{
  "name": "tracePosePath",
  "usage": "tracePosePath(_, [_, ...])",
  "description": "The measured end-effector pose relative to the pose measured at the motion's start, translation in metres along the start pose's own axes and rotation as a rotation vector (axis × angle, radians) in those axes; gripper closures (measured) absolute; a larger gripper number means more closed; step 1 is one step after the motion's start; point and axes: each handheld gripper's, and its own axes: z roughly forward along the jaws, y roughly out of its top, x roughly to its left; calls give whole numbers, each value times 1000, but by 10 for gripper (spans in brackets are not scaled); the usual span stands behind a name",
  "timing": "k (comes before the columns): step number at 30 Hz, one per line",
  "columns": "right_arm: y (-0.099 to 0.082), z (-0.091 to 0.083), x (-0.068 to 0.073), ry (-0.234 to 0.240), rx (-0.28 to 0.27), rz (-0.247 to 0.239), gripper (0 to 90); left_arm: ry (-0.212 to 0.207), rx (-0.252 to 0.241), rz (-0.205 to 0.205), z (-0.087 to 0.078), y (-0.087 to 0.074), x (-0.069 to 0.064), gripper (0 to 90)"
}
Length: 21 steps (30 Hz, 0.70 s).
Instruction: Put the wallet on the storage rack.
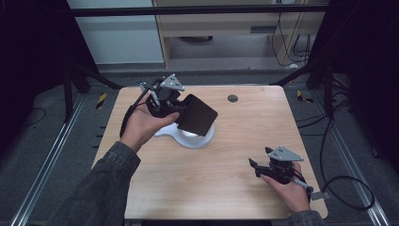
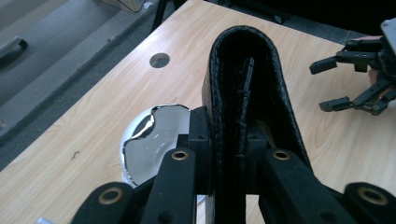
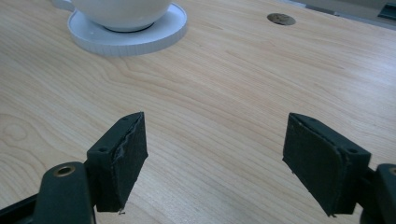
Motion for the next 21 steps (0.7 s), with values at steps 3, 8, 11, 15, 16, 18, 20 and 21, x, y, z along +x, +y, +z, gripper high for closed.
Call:
tracePosePath(3, [-1, 0, -2, -11, 2, 14, 219, 23, 20, 15, 0, 2, 1, 796])
tracePosePath(8, [-4, 0, -6, -25, 7, 32, 219, 40, 38, 24, 3, 4, 5, 796])
tracePosePath(11, [-5, -1, -8, -31, 14, 41, 218, 58, 55, 27, 6, 3, 8, 796])
tracePosePath(15, [-7, -1, -9, -33, 25, 50, 217, 74, 75, 14, 11, -2, 15, 796])
tracePosePath(16, [-7, 0, -9, -35, 25, 49, 217, 76, 79, 11, 13, -3, 17, 796])
tracePosePath(18, [-7, 0, -10, -35, 25, 47, 216, 74, 85, 3, 18, -7, 20, 796])
tracePosePath(20, [-7, 0, -10, -35, 27, 47, 215, 72, 94, -3, 24, -10, 23, 796])
tracePosePath(21, [-7, 0, -10, -35, 30, 46, 215, 70, 98, -5, 27, -11, 24, 796])
